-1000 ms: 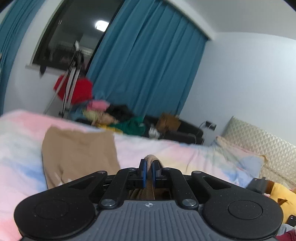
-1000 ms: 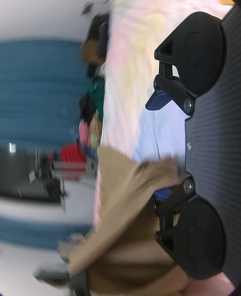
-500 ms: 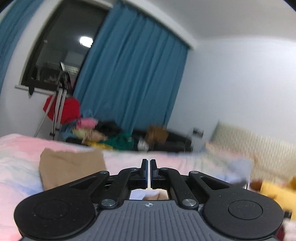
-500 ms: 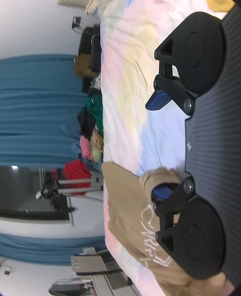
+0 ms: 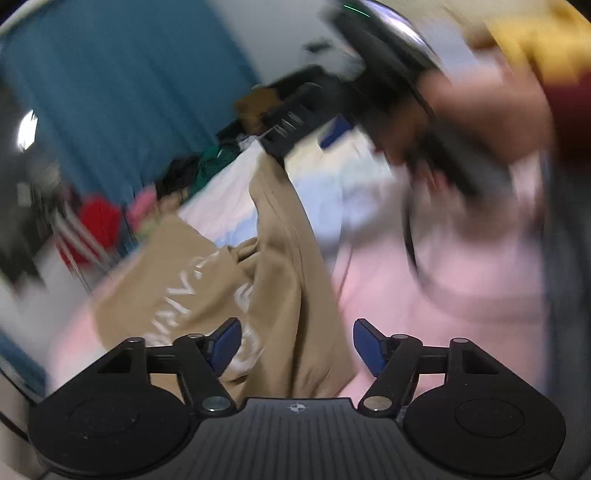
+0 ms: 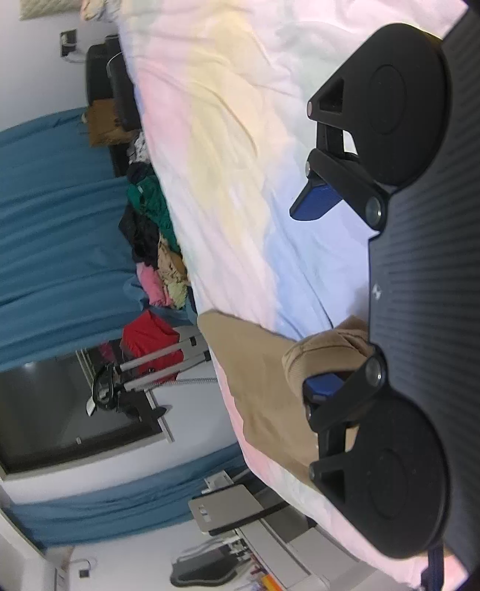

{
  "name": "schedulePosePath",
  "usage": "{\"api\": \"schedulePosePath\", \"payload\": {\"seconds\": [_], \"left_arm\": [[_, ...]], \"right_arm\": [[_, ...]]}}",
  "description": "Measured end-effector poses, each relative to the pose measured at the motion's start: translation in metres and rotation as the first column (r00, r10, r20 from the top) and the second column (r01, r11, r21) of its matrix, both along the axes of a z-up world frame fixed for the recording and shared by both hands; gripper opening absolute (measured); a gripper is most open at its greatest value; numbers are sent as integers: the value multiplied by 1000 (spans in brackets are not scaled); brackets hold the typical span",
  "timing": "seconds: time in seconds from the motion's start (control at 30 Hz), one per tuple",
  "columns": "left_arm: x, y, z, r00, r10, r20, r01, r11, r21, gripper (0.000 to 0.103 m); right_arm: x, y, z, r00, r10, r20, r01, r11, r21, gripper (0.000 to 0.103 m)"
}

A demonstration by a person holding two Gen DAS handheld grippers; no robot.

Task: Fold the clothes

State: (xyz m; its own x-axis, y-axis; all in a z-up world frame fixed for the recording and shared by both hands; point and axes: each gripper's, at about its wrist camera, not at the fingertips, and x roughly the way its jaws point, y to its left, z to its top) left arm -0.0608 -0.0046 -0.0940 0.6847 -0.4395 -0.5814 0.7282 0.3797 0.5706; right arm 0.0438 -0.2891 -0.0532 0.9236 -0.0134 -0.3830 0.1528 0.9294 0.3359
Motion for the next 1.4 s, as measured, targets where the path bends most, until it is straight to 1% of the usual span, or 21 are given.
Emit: {"api": "schedulePosePath", "payload": {"seconds": [0.07,0.13,0.2,0.23,0.3,0.4,0.47,0.53,0.6,0.67,0.73,0.77,0.8,0.87,0.93,1.0,1.1,1.17,1.23,1.3,1.4], "left_arm": [[6,10,-13,1000,15,-10,-15,999,49,76],[16,15,-19,998,63,-25,-62,996,71,64],[26,21,-25,993,112,-40,-108,990,95,40],[31,23,-28,990,136,-47,-130,986,107,34],[43,39,-13,979,177,-96,-179,984,-9,7],[59,66,16,957,222,-187,-259,943,-207,7],[71,83,35,938,240,-251,-316,890,-330,7],[87,103,51,897,281,-341,-418,789,-450,7],[104,116,58,850,338,-405,-516,692,-505,7],[124,128,61,787,378,-487,-611,587,-532,7],[150,133,58,703,417,-577,-708,487,-511,7],[162,131,55,660,440,-609,-749,452,-485,7],[172,128,50,632,463,-621,-772,439,-459,8],[178,114,44,617,524,-587,-784,471,-404,14],[169,101,44,651,565,-507,-757,533,-378,23],[161,97,49,678,584,-446,-734,565,-376,41],[137,99,61,726,598,-340,-687,597,-415,47],[117,96,70,760,611,-223,-636,626,-451,49],[93,91,82,777,624,-79,-568,643,-513,55],[75,84,93,795,607,5,-505,666,-549,58],[65,60,90,844,534,37,-451,747,-489,58]], "right_arm": [[2,-4,-5,1000,6,-9,-5,999,40,85],[5,-6,-7,1000,6,-14,-5,998,69,85],[7,-5,-8,1000,6,-14,-5,998,70,85],[8,-3,-8,1000,9,-13,-8,998,63,85],[9,0,-9,1000,14,-17,-13,999,34,85],[13,5,-12,999,27,-31,-27,1000,-5,85],[19,7,-15,998,43,-52,-43,999,-10,85],[26,9,-18,996,55,-74,-56,998,-8,85],[36,11,-23,993,67,-100,-68,998,-7,85],[45,15,-28,989,89,-122,-89,996,7,85],[52,19,-35,982,115,-148,-114,993,17,85],[55,21,-38,979,127,-162,-125,992,21,85],[56,22,-40,975,137,-173,-134,991,26,85],[57,19,-44,972,146,-185,-137,989,60,85],[56,15,-45,971,143,-190,-124,987,107,85],[55,11,-46,972,137,-189,-110,983,148,85],[51,11,-45,974,135,-182,-108,982,154,85],[49,12,-44,975,133,-179,-106,983,153,85],[49,13,-44,975,135,-179,-107,982,156,85],[47,11,-43,976,128,-176,-100,982,158,85],[45,8,-41,979,120,-164,-92,981,168,85]]}}
